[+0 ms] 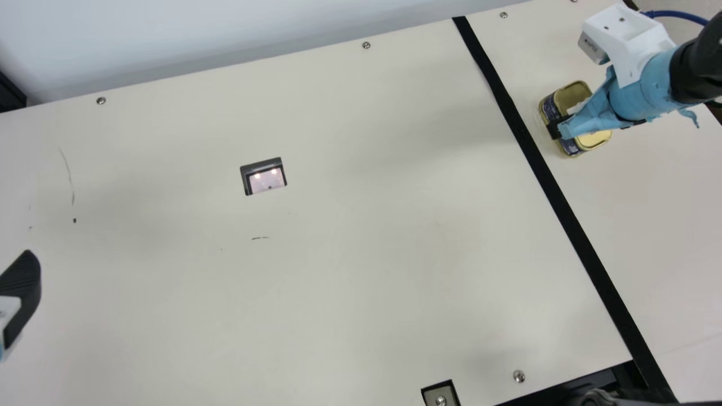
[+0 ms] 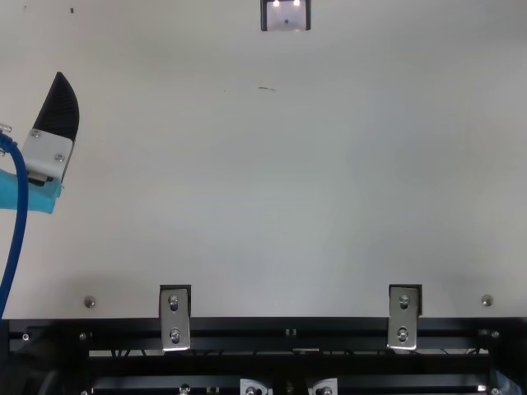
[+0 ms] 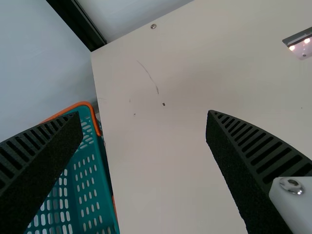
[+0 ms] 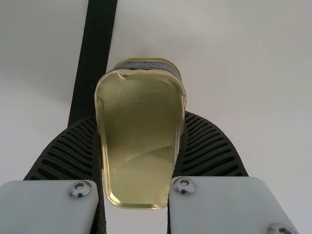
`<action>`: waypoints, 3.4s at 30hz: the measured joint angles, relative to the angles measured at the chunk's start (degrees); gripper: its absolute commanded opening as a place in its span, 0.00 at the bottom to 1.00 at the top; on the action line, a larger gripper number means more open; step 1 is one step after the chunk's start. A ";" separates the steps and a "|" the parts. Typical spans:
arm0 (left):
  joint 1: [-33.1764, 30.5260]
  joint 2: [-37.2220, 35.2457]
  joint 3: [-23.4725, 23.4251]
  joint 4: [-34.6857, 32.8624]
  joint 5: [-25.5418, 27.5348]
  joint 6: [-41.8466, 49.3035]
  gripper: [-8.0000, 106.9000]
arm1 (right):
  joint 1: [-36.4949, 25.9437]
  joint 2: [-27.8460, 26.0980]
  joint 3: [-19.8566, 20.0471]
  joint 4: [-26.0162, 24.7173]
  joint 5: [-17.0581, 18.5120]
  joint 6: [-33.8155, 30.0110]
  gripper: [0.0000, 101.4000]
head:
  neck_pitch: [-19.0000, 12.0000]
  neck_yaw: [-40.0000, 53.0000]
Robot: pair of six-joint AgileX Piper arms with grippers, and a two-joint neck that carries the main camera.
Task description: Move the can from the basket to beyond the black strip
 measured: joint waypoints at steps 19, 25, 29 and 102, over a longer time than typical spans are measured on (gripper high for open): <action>0.00 0.00 0.00 0.00 0.00 0.00 0.85 | 4.28 -6.56 -0.80 9.86 1.19 -0.94 1.00 | 0.00 -0.29; 0.00 0.00 0.00 0.00 0.00 0.00 0.85 | 8.41 -9.92 -1.42 15.41 2.22 -1.13 1.00 | 0.00 0.00; 0.00 0.00 0.00 0.00 0.00 0.00 0.85 | 11.87 -11.43 -1.63 18.10 1.83 -0.32 1.00 | 0.29 -0.29; -2.32 -11.12 5.42 9.14 -5.89 -10.83 0.85 | 42.04 -26.76 10.91 26.68 -24.42 7.34 1.00 | 4.11 17.30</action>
